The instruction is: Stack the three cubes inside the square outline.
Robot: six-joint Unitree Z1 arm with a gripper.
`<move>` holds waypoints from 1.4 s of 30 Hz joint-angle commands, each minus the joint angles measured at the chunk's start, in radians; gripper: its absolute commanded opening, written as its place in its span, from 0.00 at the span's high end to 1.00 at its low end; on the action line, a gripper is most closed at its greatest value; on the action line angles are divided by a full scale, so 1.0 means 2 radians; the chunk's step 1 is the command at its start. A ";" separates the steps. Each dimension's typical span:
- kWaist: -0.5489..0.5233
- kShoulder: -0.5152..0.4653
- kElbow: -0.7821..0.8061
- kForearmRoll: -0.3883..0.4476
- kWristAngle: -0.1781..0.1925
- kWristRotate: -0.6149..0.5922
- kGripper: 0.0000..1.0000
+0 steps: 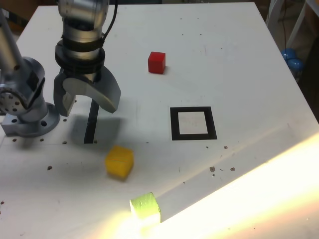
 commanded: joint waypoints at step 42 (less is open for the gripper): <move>0.205 0.082 -0.169 0.056 0.068 0.200 0.01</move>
